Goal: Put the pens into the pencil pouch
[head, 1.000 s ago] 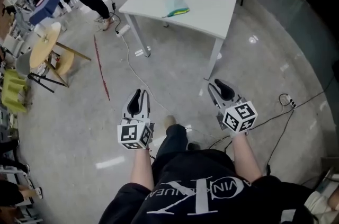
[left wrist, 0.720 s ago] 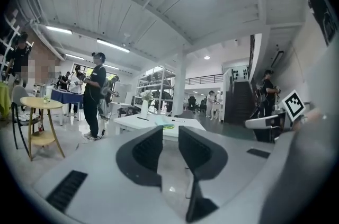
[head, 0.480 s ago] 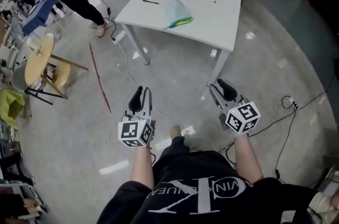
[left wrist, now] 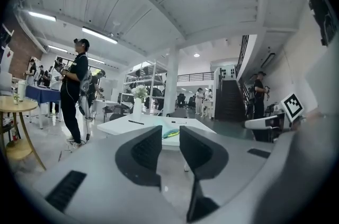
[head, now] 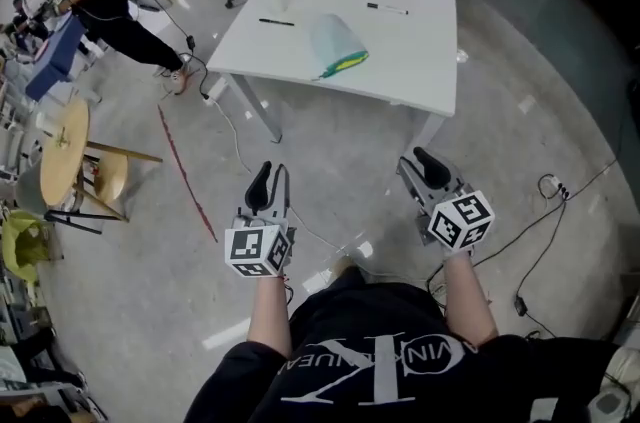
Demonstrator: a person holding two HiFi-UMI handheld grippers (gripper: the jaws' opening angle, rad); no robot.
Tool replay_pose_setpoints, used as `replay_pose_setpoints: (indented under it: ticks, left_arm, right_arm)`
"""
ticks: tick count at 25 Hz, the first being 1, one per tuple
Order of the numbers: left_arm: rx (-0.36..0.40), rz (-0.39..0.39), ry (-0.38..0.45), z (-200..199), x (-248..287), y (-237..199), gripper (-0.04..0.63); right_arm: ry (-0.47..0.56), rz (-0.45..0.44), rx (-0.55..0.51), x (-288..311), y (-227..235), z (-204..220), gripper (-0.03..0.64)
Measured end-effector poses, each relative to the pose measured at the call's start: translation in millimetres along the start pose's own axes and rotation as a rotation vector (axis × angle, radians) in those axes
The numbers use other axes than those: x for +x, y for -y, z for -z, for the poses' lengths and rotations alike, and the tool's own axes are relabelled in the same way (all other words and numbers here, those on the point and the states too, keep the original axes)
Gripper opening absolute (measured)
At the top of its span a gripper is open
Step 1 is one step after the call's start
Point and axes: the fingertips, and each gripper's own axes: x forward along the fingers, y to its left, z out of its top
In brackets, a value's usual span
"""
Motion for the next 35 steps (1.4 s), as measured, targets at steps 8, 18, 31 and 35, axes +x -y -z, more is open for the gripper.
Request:
replay_pose_setpoints:
  ticks: [8, 18, 31, 35]
  left_arm:
    - [-0.032, 0.015, -0.003, 8.5, 20.7, -24.7, 0.091]
    - [-0.029, 0.038, -0.018, 5.9, 67.1, -21.2, 0.095]
    - [-0.023, 0.000, -0.046, 7.1, 189.4, -6.5, 0.109]
    - [-0.010, -0.003, -0.065, 10.6, 221.3, -0.6, 0.111]
  right_arm:
    - [-0.012, 0.016, -0.006, 24.5, 3.3, 1.6, 0.172]
    - [-0.022, 0.018, -0.018, 49.5, 41.1, -14.6, 0.181]
    - [-0.125, -0.110, -0.072, 130.8, 132.4, -38.4, 0.187]
    - [-0.157, -0.138, -0.065, 149.1, 157.2, -36.8, 0.189]
